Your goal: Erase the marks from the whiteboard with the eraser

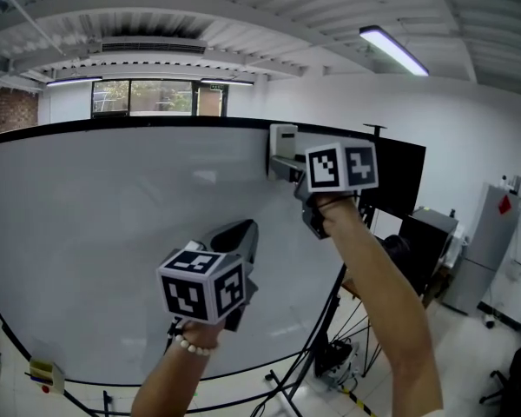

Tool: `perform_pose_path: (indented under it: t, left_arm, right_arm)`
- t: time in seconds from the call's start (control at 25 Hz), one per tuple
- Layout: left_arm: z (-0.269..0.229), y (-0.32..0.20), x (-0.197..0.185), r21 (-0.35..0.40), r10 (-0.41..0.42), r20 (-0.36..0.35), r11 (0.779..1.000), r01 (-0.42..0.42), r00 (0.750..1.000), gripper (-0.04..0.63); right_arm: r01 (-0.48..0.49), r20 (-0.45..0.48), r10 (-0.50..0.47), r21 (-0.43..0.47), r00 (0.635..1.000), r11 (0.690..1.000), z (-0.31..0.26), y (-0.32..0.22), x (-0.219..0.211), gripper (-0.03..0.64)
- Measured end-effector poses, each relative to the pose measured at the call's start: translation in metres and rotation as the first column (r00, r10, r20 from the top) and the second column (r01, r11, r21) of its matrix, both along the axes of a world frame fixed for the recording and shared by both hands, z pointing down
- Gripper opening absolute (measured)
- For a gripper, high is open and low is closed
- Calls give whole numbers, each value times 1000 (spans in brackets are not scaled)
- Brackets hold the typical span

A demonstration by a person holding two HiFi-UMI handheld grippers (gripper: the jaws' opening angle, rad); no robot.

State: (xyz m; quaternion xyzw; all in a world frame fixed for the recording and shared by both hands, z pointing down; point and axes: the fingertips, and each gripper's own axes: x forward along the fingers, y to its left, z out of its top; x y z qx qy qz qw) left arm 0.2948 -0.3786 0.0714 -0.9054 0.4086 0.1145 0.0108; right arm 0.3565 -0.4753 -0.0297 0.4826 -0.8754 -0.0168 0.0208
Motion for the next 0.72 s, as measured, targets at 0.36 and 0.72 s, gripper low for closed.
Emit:
perform_pose_path:
  t: [0.36, 0.72]
  left_arm:
    - [15, -14, 66, -23, -1, 29, 1000, 2, 1000, -12]
    - [28, -24, 110, -55, 30, 51, 998, -27, 998, -12]
  right_arm:
    - [-73, 15, 73, 23, 997, 997, -1, -36, 129, 249]
    - [-133, 36, 133, 2, 991, 991, -3, -58, 222, 249]
